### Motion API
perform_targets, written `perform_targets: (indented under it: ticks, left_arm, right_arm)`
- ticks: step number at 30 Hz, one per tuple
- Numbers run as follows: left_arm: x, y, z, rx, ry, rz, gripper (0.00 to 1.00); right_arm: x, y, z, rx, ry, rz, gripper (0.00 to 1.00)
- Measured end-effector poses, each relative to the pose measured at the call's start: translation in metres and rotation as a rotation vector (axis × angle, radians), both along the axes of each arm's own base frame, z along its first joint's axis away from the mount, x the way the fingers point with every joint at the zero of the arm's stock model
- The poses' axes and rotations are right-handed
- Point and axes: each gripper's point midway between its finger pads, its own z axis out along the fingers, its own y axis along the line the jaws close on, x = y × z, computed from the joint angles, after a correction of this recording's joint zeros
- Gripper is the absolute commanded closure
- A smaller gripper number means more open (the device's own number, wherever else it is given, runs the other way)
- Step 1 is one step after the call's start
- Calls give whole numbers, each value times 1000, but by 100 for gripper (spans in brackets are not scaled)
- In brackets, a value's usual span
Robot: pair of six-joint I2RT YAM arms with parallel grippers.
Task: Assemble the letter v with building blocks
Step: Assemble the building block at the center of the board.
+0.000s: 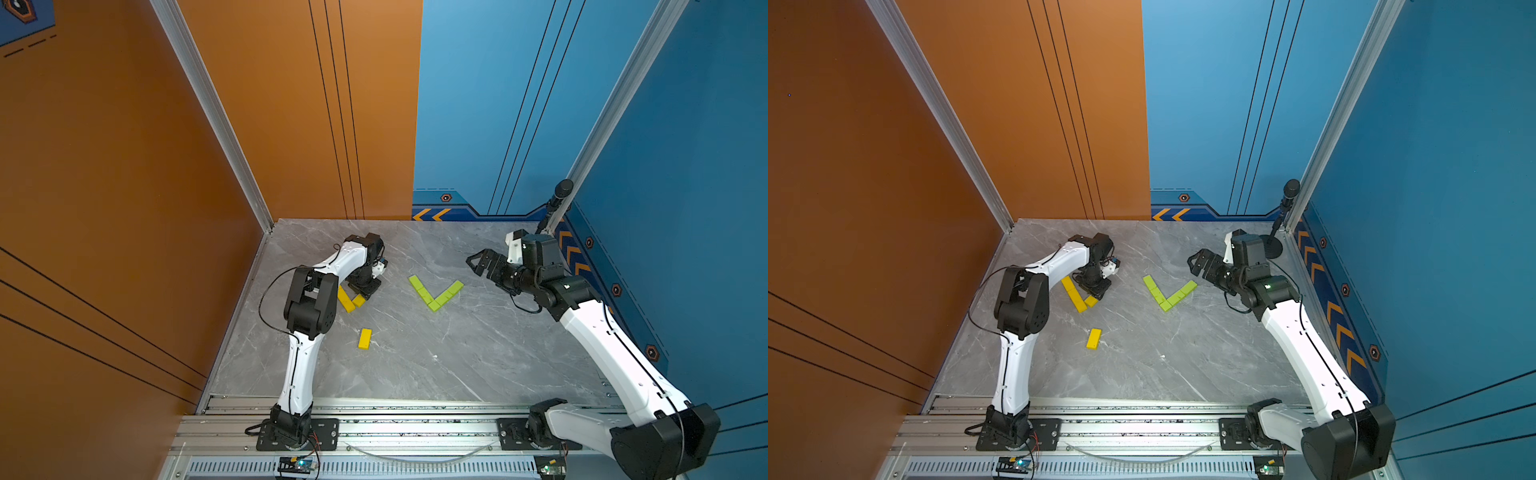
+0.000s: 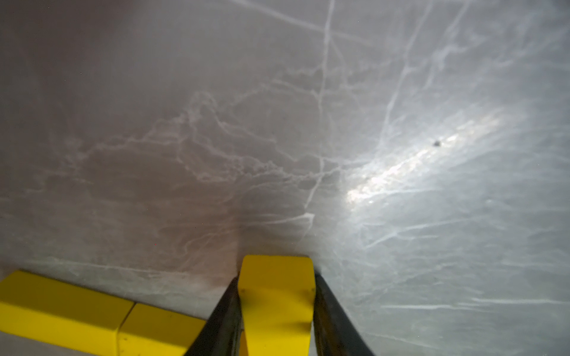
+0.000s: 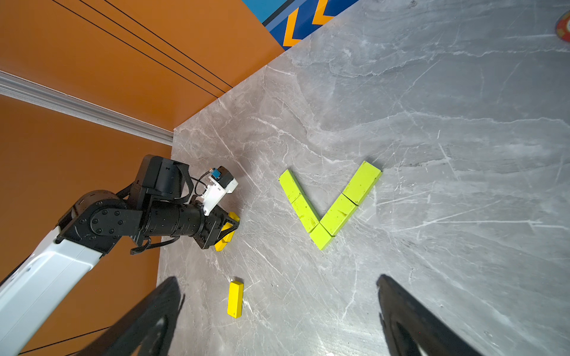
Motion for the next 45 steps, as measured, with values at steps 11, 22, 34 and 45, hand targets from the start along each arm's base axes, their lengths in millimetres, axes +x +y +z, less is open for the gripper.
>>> perform_targets:
  ticks: [11, 22, 34, 45]
  left_arm:
    - [2, 3, 0, 9, 2, -78, 61]
    - [10, 0, 23, -14, -79, -145, 59]
    - [16, 1, 24, -4, -113, -162, 53]
    - [17, -3, 28, -5, -128, -105, 47]
  right_arm:
    - [9, 2, 3, -1, 2, 0, 0]
    - [12, 8, -1, 0, 19, 8, 0]
    - [15, 12, 8, 9, 1, 13, 0]
    - [23, 39, 6, -91, 8, 96, 0]
